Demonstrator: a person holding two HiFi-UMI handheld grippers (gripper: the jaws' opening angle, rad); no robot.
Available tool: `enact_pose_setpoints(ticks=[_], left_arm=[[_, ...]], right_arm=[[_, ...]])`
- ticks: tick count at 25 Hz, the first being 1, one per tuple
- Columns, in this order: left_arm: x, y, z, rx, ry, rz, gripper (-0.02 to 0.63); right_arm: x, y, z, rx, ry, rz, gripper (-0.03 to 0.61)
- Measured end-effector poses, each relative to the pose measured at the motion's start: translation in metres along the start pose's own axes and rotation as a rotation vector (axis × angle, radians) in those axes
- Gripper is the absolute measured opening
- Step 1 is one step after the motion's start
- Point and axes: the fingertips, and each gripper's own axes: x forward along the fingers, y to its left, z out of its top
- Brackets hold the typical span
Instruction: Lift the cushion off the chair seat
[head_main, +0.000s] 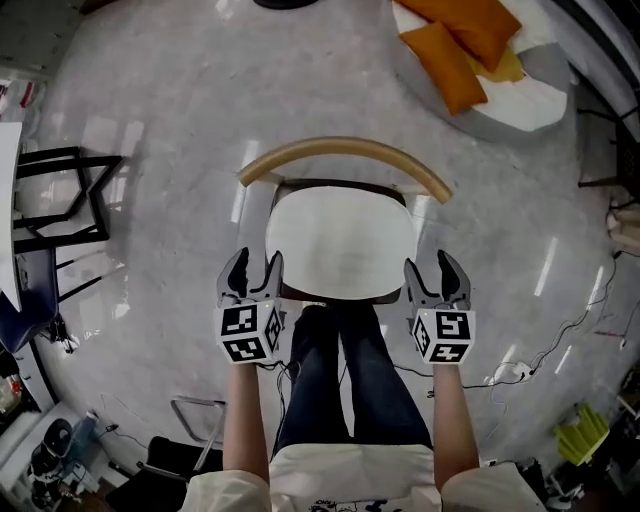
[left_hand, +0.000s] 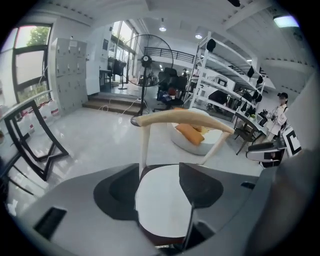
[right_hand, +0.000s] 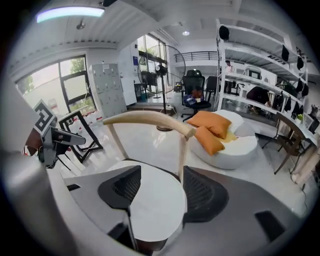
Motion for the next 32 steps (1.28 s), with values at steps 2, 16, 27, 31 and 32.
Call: enact_pose_setpoints(ticks=[2, 16, 27, 31, 32], left_arm=[[0.020, 0.005, -0.018, -0.002, 0.033, -0.002, 0.256], [0.137, 0.044, -0.112, -0.012, 0.217, 0.022, 0.265], [0.195, 0.060, -0.166, -0.059, 0.337, 0.018, 0.276], [0.205, 0.064, -0.175, -0.068, 0.357, 0.000, 0.287], [0.207, 0.064, -0.177, -0.075, 0.360, -0.009, 0.288]], right_arm=[[0.019, -0.001, -0.023, 0.008, 0.036, 0.013, 0.279], [0.117, -0.026, -0.140, 0.029, 0.220, 0.017, 0.285], [0.158, -0.041, -0.192, 0.109, 0.312, 0.003, 0.327], [0.167, -0.040, -0.206, 0.134, 0.350, 0.010, 0.353], [0.169, -0.040, -0.210, 0.134, 0.360, 0.014, 0.354]])
